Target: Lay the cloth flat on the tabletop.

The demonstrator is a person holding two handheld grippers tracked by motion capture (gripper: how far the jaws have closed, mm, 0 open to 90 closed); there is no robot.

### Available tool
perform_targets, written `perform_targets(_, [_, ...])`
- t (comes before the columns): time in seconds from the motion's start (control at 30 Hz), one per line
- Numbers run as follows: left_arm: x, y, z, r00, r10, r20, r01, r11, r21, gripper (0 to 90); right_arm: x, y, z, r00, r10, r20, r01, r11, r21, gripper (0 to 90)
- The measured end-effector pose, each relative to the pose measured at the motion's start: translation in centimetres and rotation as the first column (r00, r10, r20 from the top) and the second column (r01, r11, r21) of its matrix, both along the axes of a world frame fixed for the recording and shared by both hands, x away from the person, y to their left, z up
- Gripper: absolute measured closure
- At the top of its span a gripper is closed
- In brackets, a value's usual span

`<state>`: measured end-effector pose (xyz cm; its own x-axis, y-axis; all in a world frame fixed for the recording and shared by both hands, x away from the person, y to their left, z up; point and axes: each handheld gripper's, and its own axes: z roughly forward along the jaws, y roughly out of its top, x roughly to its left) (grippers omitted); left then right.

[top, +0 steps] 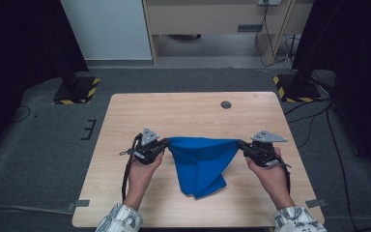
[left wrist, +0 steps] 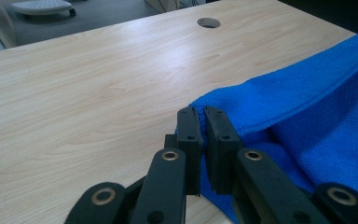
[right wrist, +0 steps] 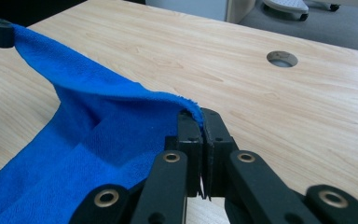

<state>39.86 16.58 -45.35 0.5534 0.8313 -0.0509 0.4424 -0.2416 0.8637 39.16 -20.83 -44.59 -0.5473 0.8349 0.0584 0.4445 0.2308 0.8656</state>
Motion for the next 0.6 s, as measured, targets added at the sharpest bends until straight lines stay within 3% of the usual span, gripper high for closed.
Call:
perform_targets(0.3, [-0.2,0.1,1.5,0.9996,-0.003,0.029,0.003,1.0,-0.003,84.7,-0.4,-0.2,1.7,0.9995,0.014,0.029,-0.015,1.0,0.008,88.0])
perform_targets(0.4, [-0.1,0.0,1.7,0.9995,-0.002,0.03,0.002,1.0,-0.007,84.7,-0.4,-0.3,2.0,0.9996,0.012,0.027,-0.013,0.999,0.039,88.0])
perform_targets(0.6, [0.1,0.1,2.0,0.9994,0.001,0.034,-0.001,0.9999,-0.016,84.7,-0.4,-0.3,2.6,0.9992,0.014,0.037,-0.015,0.999,0.042,88.1])
